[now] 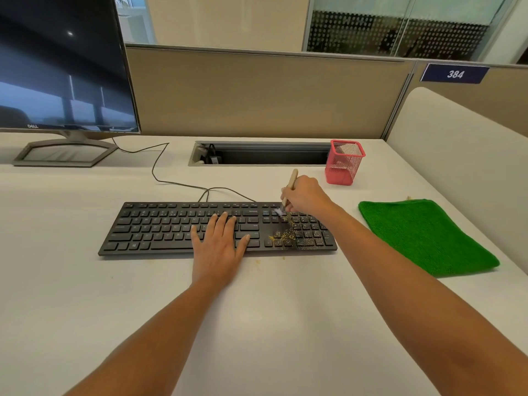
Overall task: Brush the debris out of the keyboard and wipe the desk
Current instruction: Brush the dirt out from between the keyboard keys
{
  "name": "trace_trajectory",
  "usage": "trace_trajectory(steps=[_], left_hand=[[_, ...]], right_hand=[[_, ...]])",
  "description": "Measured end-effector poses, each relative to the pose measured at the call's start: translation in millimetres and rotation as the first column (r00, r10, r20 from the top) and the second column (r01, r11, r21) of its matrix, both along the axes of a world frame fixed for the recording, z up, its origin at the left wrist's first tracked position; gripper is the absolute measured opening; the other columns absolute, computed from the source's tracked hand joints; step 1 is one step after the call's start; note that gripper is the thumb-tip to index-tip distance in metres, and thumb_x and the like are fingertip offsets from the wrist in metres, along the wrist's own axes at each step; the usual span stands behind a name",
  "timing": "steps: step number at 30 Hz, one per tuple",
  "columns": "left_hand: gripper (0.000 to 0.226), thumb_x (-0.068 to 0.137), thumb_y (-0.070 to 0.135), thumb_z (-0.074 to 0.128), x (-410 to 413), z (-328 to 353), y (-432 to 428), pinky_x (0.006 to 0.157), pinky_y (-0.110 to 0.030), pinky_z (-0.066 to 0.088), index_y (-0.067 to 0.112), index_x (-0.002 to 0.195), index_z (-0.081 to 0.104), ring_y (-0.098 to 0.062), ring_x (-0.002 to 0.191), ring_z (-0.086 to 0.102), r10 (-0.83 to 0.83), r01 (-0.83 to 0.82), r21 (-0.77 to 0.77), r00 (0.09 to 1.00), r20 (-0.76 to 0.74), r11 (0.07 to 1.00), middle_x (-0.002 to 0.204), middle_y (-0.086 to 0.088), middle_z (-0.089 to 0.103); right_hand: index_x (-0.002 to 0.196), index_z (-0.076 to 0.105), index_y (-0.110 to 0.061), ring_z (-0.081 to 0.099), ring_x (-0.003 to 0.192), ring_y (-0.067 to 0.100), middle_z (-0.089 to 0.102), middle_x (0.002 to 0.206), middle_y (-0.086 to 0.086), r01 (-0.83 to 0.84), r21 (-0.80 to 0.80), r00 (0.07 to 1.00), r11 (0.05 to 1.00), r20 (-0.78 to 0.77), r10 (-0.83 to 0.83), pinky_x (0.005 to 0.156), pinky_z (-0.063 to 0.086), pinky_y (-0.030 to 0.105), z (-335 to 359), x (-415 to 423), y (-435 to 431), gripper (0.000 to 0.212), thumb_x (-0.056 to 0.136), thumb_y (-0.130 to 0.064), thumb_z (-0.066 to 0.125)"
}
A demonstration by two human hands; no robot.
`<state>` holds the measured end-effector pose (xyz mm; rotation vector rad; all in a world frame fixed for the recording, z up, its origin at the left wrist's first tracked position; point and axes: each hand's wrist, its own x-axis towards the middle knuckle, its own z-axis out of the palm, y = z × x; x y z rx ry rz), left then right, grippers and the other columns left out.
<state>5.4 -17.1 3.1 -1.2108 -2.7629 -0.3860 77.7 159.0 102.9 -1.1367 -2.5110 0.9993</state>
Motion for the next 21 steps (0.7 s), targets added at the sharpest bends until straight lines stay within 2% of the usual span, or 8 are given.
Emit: trace_trajectory(steps=[2, 4, 6, 8, 12, 15, 18, 21], left_hand=[[0.093, 0.075, 0.063, -0.014, 0.5, 0.6, 0.0, 0.115, -0.052, 0.001, 0.021, 0.148, 0.025, -0.017, 0.146, 0.011, 0.000, 0.000, 0.011, 1.000, 0.002, 1.000, 0.157, 0.003, 0.021], [0.093, 0.074, 0.062, -0.015, 0.2, 0.7, 0.1, 0.115, -0.051, 0.000, 0.022, 0.149, 0.023, -0.016, 0.146, 0.009, 0.001, -0.001, -0.001, 1.000, 0.001, 1.000, 0.157, 0.004, 0.020], [0.094, 0.074, 0.062, -0.016, -0.1, 0.4, -0.3, 0.115, -0.051, 0.000, 0.022, 0.149, 0.022, -0.016, 0.146, 0.008, 0.001, -0.001, -0.006, 1.000, 0.001, 1.000, 0.157, 0.004, 0.019], [0.093, 0.074, 0.062, -0.016, -0.3, -0.1, 0.1, 0.115, -0.051, 0.000, 0.022, 0.149, 0.023, -0.016, 0.146, 0.009, 0.003, -0.003, -0.003, 1.000, -0.003, 1.000, 0.157, 0.004, 0.019], [0.092, 0.075, 0.063, -0.014, -0.2, -0.4, 0.4, 0.115, -0.052, 0.001, 0.022, 0.148, 0.025, -0.016, 0.146, 0.011, 0.000, 0.000, 0.010, 1.000, -0.002, 1.000, 0.156, 0.003, 0.021], [0.092, 0.075, 0.063, -0.014, -0.9, -1.1, 0.0, 0.115, -0.051, 0.000, 0.022, 0.148, 0.024, -0.016, 0.146, 0.010, -0.002, 0.002, 0.006, 1.000, 0.000, 1.000, 0.157, 0.004, 0.020], [0.092, 0.075, 0.063, -0.014, -1.0, -1.6, 0.1, 0.115, -0.052, 0.000, 0.022, 0.148, 0.025, -0.016, 0.146, 0.010, 0.000, 0.000, 0.011, 1.000, 0.001, 1.000, 0.156, 0.004, 0.021], [0.091, 0.076, 0.063, -0.012, -1.0, -2.4, -0.1, 0.115, -0.052, 0.001, 0.021, 0.148, 0.027, -0.017, 0.146, 0.011, 0.000, 0.000, 0.017, 1.000, 0.000, 1.000, 0.156, 0.003, 0.022]], right_hand=[[0.108, 0.061, 0.002, 0.069, 0.082, 0.027, 0.067, 0.101, 0.016, -0.036, 0.015, 0.998, 0.999, 0.043, 0.035, 0.076, 0.055, 0.032, 3.9, 0.1, -0.2, 0.028, 0.094, -0.020, 0.050], [0.106, 0.063, 0.002, 0.067, 0.074, 0.023, 0.068, 0.098, 0.016, -0.068, 0.036, 0.997, 0.997, -0.023, 0.068, 0.073, 0.055, 0.028, 9.0, -1.1, -1.9, 0.027, 0.095, -0.019, 0.050], [0.108, 0.065, -0.001, 0.063, 0.076, 0.017, 0.067, 0.099, 0.013, -0.164, 0.064, 0.983, 0.984, -0.070, 0.169, 0.070, 0.053, 0.024, 12.2, -1.8, -7.4, 0.028, 0.096, -0.022, 0.050], [0.113, 0.065, -0.006, 0.058, 0.084, 0.015, 0.065, 0.104, 0.008, -0.305, 0.091, 0.951, 0.948, -0.027, 0.309, 0.070, 0.047, 0.019, 12.3, -1.1, -13.8, 0.028, 0.095, -0.024, 0.052], [0.108, 0.067, -0.005, 0.054, 0.089, 0.016, 0.065, 0.109, 0.009, -0.458, 0.107, 0.888, 0.882, 0.092, 0.450, 0.080, 0.044, 0.028, 16.0, 3.5, -15.9, 0.025, 0.094, -0.020, 0.053], [0.098, 0.068, 0.000, 0.052, 0.087, 0.014, 0.065, 0.107, 0.009, -0.486, 0.117, 0.865, 0.866, 0.209, 0.457, 0.076, 0.036, 0.023, 20.2, 6.9, -7.2, 0.023, 0.094, -0.017, 0.053], [0.089, 0.061, -0.005, 0.054, 0.083, 0.020, 0.060, 0.089, 0.008, -0.461, 0.158, 0.854, 0.873, 0.346, 0.389, 0.071, 0.036, 0.027, 24.7, 8.0, -0.4, 0.018, 0.094, -0.020, 0.053], [0.098, 0.059, -0.001, 0.052, 0.080, 0.023, 0.054, 0.089, 0.010, -0.433, 0.286, 0.861, 0.855, 0.411, 0.299, 0.069, 0.035, 0.029, 30.0, 9.3, 0.1, 0.023, 0.095, -0.022, 0.051]])
